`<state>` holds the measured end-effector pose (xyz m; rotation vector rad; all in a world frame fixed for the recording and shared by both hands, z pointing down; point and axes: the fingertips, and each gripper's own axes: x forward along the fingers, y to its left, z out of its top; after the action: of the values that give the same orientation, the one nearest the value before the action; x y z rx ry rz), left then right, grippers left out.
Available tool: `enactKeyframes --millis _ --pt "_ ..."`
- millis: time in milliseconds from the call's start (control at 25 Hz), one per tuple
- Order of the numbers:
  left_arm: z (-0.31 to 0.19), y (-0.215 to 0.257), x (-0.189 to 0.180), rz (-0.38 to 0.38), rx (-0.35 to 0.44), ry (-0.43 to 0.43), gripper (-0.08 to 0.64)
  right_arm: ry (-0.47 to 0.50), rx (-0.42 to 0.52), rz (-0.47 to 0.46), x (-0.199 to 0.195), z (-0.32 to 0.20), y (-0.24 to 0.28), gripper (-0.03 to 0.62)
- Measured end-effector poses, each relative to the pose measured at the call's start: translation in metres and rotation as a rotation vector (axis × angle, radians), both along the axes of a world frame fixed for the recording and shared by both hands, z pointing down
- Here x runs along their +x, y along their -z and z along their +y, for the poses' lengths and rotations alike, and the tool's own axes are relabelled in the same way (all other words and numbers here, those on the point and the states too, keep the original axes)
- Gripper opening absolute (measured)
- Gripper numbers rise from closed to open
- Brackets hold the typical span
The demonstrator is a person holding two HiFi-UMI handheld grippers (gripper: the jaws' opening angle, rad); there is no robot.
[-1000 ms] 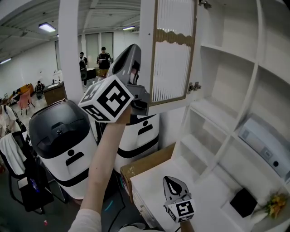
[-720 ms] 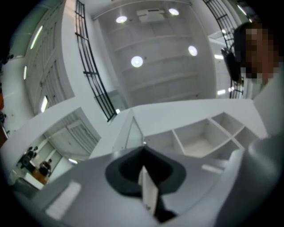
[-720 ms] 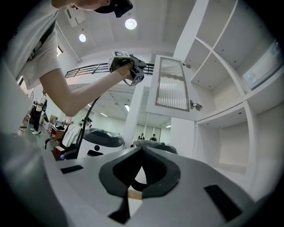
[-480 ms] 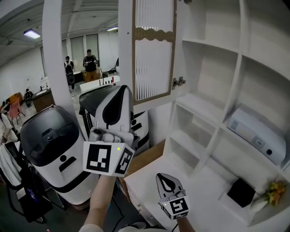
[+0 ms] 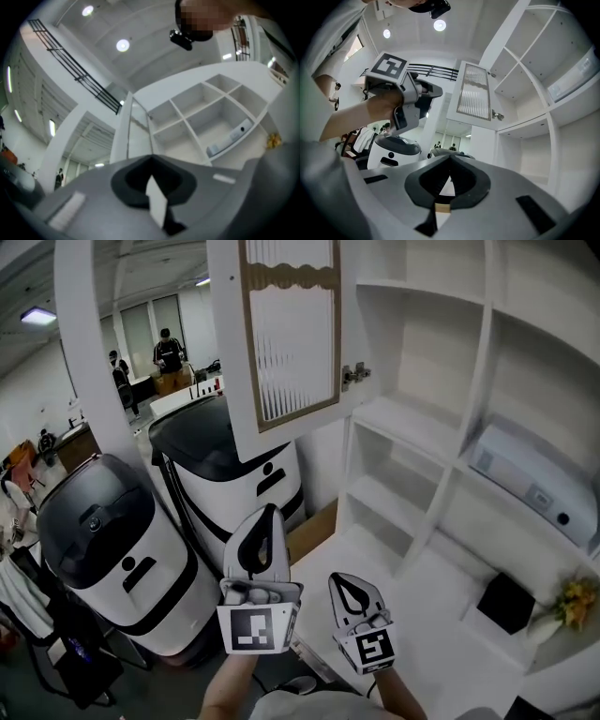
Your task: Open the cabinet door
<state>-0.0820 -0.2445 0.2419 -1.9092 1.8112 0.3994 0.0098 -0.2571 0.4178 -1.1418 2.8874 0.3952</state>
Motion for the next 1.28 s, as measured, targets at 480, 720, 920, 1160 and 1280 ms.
enactKeyframes --millis 480,720,920,1160,1280 --pt "-0.023 -0.131 0.016 0.111 -0.246 0.048 0.005 -0.101 -0.029 -0.014 0.021 -0.017 -0.010 0.000" --pt "-0.029 -0.162 0.028 0.089 -0.320 0.007 0.005 -0.144 -0.043 -0.006 0.028 -0.021 -0.014 0.000" --pt "-0.032 -0.166 0.031 0.104 -0.327 -0.007 0.005 -0.161 -0.061 -0.017 0.031 -0.024 -0.018 0.000" --pt "-0.033 -0.170 0.030 0.083 -0.351 -0.004 0.005 -0.177 -0.064 -0.031 0.038 -0.028 -0.018 0.000" --pt "-0.032 -0.172 0.029 0.086 -0.358 0.002 0.005 -0.193 -0.085 -0.017 0.039 -0.028 -0.015 0.000"
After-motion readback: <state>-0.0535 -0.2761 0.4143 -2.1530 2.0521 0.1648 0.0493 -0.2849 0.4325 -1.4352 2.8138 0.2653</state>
